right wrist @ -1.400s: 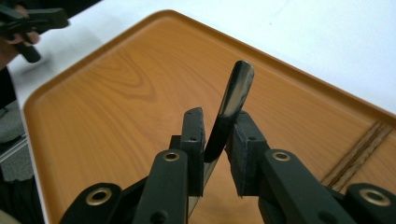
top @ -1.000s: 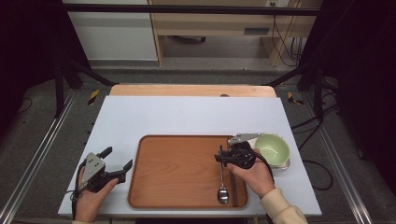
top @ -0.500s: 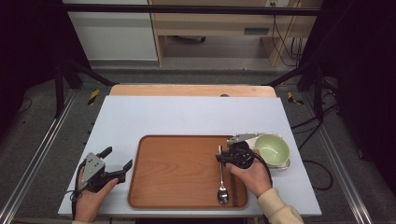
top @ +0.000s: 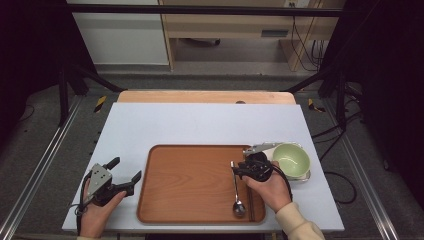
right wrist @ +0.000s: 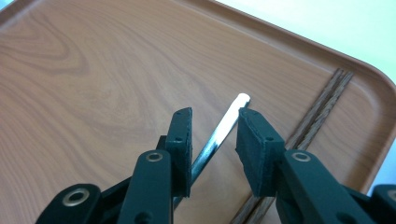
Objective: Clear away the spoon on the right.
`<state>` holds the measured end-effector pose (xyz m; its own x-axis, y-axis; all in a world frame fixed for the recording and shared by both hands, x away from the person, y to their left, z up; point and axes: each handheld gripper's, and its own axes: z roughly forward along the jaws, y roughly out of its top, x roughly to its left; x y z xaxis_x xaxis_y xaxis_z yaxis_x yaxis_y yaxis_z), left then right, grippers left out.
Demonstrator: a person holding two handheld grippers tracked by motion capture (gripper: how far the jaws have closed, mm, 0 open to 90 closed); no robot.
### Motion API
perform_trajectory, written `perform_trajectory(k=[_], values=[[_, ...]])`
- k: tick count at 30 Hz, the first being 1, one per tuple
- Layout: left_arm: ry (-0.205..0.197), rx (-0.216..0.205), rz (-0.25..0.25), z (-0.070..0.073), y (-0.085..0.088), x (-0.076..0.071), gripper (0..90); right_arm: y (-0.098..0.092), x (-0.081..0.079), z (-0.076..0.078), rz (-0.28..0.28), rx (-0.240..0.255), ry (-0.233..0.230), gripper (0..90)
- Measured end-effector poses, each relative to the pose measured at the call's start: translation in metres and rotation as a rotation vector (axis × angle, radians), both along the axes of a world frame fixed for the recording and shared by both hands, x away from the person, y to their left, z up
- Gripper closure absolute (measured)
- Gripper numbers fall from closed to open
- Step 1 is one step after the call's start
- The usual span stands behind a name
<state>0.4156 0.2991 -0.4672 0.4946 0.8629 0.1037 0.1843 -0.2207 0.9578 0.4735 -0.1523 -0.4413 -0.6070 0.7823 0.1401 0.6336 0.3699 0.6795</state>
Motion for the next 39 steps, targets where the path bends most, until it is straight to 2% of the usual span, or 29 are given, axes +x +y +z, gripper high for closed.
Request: perform_trajectory(k=[5, 7, 11, 14, 21, 25, 33, 39], values=[[-0.002, 0.001, 0.001, 0.000, 0.001, 0.000, 9.7, 0.000, -0.004, 0.004, -0.015, 0.004, -0.019, 61.2], [-0.004, 0.000, 0.002, 0.000, 0.001, 0.000, 9.8, -0.002, -0.006, 0.005, -0.016, 0.010, -0.039, 58.4], [-0.007, 0.003, 0.004, 0.000, 0.002, 0.000, 9.6, -0.006, -0.012, 0.008, -0.053, 0.027, -0.062, 50.9], [-0.008, 0.009, 0.009, -0.001, 0.003, 0.000, 9.5, -0.010, -0.017, 0.009, -0.066, 0.029, -0.112, 44.7], [-0.015, 0.004, 0.021, -0.002, 0.004, 0.000, 9.3, -0.019, -0.029, 0.010, -0.115, 0.062, -0.184, 33.1], [-0.018, 0.003, 0.022, -0.002, 0.004, 0.000, 9.2, -0.025, -0.031, 0.013, -0.126, 0.048, -0.219, 27.8], [-0.023, 0.008, 0.022, -0.002, 0.003, 0.000, 9.1, -0.045, -0.033, 0.030, -0.168, 0.070, -0.299, 15.9], [-0.021, -0.002, 0.034, -0.002, 0.006, 0.000, 9.2, -0.070, -0.035, 0.041, -0.219, 0.090, -0.340, 13.4]])
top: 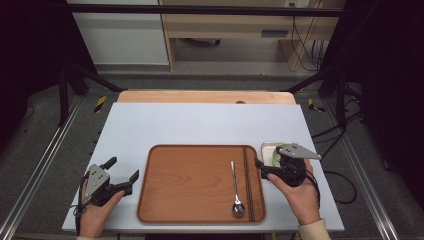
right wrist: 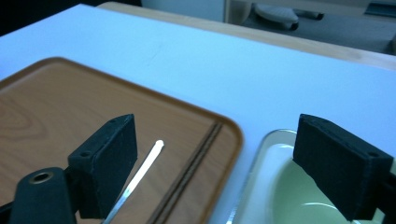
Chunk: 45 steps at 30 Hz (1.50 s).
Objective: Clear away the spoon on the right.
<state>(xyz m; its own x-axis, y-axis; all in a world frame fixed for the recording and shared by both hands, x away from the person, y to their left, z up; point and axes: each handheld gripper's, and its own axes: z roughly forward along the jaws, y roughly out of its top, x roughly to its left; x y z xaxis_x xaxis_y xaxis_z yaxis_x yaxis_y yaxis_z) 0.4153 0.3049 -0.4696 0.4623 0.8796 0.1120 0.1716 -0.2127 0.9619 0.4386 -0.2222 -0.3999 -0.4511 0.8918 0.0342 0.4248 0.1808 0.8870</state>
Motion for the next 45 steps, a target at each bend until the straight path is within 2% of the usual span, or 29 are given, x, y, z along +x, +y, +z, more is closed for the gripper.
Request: perform_trajectory(k=[7, 10, 15, 20, 25, 31, 38, 44, 45], values=[[-0.007, -0.003, 0.016, 0.001, 0.003, 0.000, 9.2, -0.038, -0.001, 0.008, -0.097, 0.040, -0.018, 11.9], [-0.008, -0.003, 0.018, 0.000, 0.003, 0.000, 9.2, -0.051, -0.001, 0.008, -0.154, 0.042, 0.001, 13.6], [-0.013, -0.002, 0.019, 0.001, 0.003, -0.001, 9.1, -0.068, 0.000, 0.007, -0.217, 0.050, 0.016, 15.4], [-0.011, 0.003, 0.025, 0.000, 0.004, -0.001, 9.2, -0.082, 0.001, 0.006, -0.275, 0.081, 0.042, 19.0], [-0.012, 0.007, 0.029, 0.000, 0.003, -0.002, 9.2, -0.090, 0.006, 0.007, -0.272, 0.070, 0.061, 22.8], [-0.012, 0.013, 0.028, -0.001, 0.003, -0.002, 9.1, -0.101, 0.017, 0.006, -0.254, 0.009, 0.111, 25.3], [-0.015, 0.013, 0.030, -0.001, 0.003, -0.002, 9.2, -0.112, 0.025, 0.003, -0.247, -0.022, 0.161, 26.7], [-0.014, 0.015, 0.030, -0.001, 0.003, -0.002, 9.2, -0.116, 0.032, -0.005, -0.246, -0.021, 0.207, 27.9], [-0.014, 0.017, 0.030, -0.001, 0.003, -0.002, 9.2, -0.116, 0.033, -0.007, -0.255, -0.008, 0.223, 28.7]])
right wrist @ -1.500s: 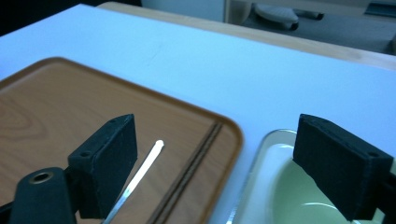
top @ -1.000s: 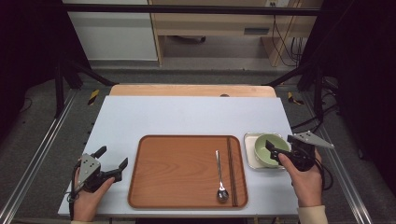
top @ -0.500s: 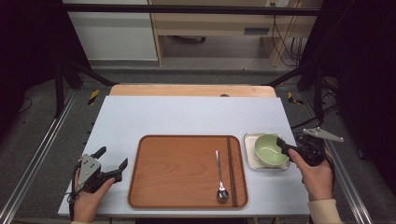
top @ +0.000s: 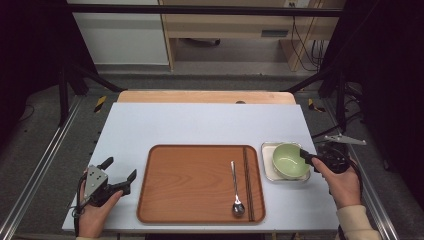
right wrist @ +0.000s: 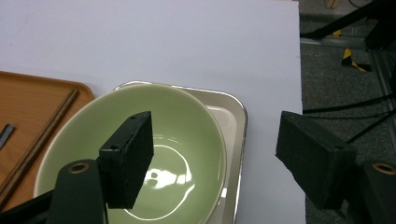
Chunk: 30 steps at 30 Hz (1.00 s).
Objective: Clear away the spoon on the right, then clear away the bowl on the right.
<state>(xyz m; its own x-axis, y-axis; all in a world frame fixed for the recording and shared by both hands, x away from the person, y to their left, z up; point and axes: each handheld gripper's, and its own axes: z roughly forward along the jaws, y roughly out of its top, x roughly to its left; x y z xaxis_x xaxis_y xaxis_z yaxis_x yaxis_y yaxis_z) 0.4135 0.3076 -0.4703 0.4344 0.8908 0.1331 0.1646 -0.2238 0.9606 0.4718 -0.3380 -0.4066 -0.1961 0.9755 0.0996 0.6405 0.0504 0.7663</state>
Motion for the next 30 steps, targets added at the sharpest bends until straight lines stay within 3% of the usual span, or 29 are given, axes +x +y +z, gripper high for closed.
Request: perform_trajectory(k=[9, 20, 30], values=[[-0.002, 0.001, 0.004, 0.000, 0.001, 0.000, 9.3, 0.000, 0.007, -0.011, 0.015, -0.005, 0.042, 33.6], [0.001, 0.005, -0.001, 0.000, -0.001, 0.000, 9.1, -0.003, 0.013, -0.023, 0.030, 0.004, 0.134, 45.4], [-0.020, -0.038, -0.017, 0.002, 0.003, -0.001, 8.1, -0.002, 0.015, -0.028, 0.048, 0.019, 0.157, 53.0]])
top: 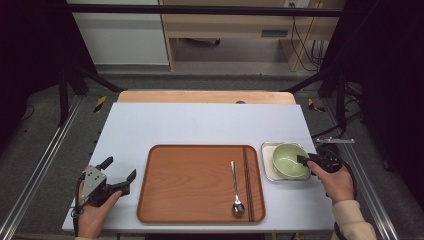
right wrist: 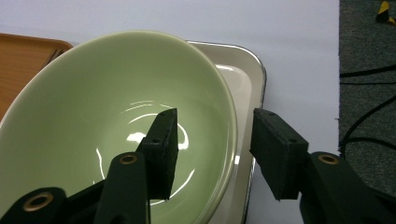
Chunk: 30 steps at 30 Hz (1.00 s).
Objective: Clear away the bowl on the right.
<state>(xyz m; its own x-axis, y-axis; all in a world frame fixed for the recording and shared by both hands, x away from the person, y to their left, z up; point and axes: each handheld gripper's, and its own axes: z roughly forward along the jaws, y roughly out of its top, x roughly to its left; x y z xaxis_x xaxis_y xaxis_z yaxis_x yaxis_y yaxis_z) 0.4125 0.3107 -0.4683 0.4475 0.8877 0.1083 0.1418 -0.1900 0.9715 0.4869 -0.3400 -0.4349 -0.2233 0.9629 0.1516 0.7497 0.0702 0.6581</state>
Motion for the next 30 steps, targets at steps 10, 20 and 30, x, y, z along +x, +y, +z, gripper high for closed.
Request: perform_trajectory(k=[10, 20, 30], values=[[-0.032, -0.015, -0.024, 0.0020, 0.0004, -0.0017, 6.1, -0.0001, 0.0024, -0.0044, 0.009, -0.003, 0.022, 58.4], [-0.032, -0.005, -0.028, 0.0017, -0.0013, -0.0018, 6.1, -0.0018, 0.0027, -0.0048, -0.007, 0.020, 0.054, 64.8], [-0.033, 0.009, -0.029, 0.0018, -0.0023, -0.0019, 6.1, -0.0004, 0.0050, -0.0029, 0.004, -0.002, 0.062, 75.2]])
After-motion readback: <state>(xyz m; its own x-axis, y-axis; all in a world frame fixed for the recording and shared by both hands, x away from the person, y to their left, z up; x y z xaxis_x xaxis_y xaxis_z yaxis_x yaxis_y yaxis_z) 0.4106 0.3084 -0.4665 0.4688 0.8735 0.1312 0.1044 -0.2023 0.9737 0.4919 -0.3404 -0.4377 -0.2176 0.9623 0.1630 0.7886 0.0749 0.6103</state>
